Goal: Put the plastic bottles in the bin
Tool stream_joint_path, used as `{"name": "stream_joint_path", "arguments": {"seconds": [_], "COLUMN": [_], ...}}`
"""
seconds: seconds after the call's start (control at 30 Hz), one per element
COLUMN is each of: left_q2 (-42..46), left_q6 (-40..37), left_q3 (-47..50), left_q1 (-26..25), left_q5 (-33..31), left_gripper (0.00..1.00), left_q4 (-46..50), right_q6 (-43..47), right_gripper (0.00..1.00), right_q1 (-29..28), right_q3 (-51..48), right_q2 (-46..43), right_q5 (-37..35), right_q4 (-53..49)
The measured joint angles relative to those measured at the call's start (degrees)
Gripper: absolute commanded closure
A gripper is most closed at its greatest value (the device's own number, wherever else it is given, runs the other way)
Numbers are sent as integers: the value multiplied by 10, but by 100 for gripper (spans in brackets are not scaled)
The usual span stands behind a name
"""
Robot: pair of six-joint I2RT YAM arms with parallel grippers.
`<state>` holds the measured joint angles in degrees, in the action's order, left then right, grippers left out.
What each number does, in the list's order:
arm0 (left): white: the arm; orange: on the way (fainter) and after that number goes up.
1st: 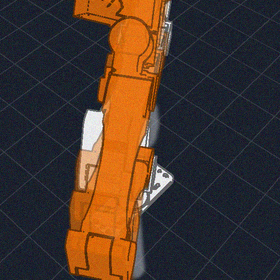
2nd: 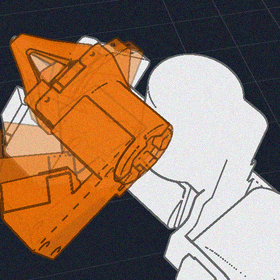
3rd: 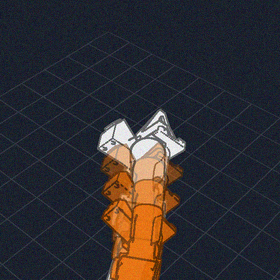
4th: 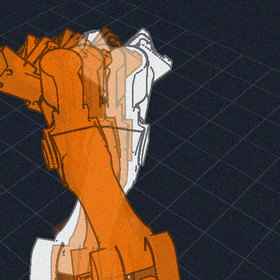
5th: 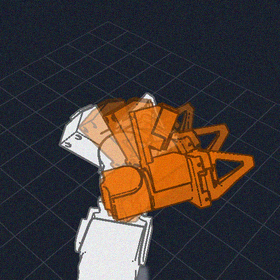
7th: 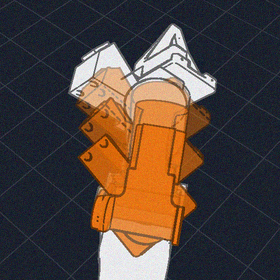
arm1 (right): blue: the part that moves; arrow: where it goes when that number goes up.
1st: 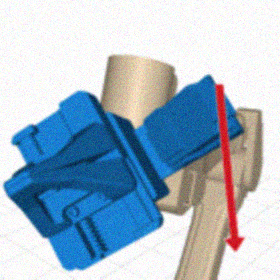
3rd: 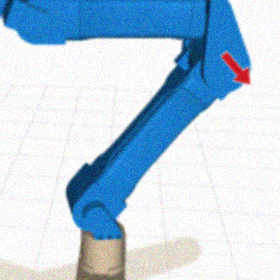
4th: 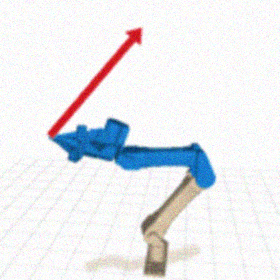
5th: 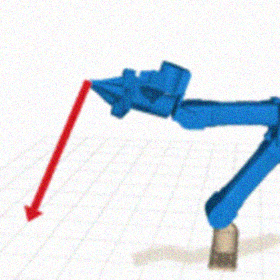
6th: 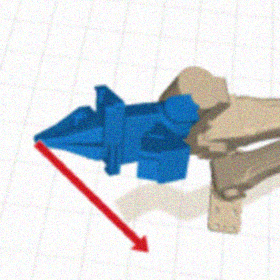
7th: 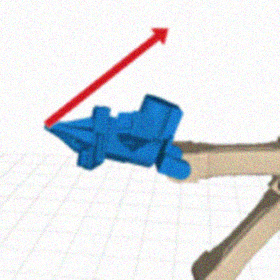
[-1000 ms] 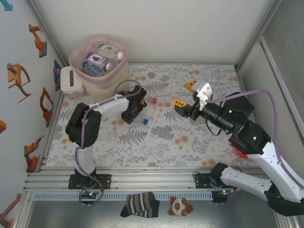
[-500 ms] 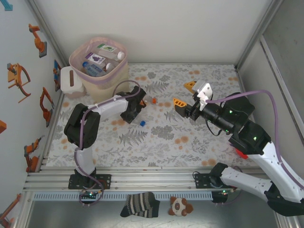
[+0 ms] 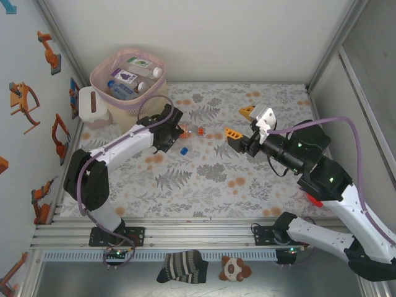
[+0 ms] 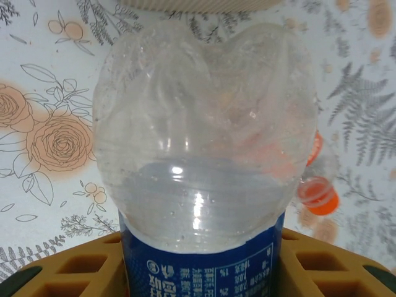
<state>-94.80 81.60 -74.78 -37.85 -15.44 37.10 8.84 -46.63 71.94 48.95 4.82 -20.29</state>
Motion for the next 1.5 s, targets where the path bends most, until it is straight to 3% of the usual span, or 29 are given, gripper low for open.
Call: {"name": "stream_joint_path", "arguments": {"seconds": [0.7,1.2,1.5], "left_q2": [134,151,85], "left_q6": [-120,-199,-201], "left_q3": [-104,-257,-350], "left_q1": [9,172,257], "left_q5": [-26,4,56], "left_gripper": [58,59,56], "left_q4": [-17,-28,-29], "right_q6": [0,0,0], "right_gripper": [36,36,36], "right_q1": [0,0,0], "right_q3": [0,2,13], "right_q2": [23,31,41], "right_q5": [1,2,3], "right_q4": [3,9,9]}}
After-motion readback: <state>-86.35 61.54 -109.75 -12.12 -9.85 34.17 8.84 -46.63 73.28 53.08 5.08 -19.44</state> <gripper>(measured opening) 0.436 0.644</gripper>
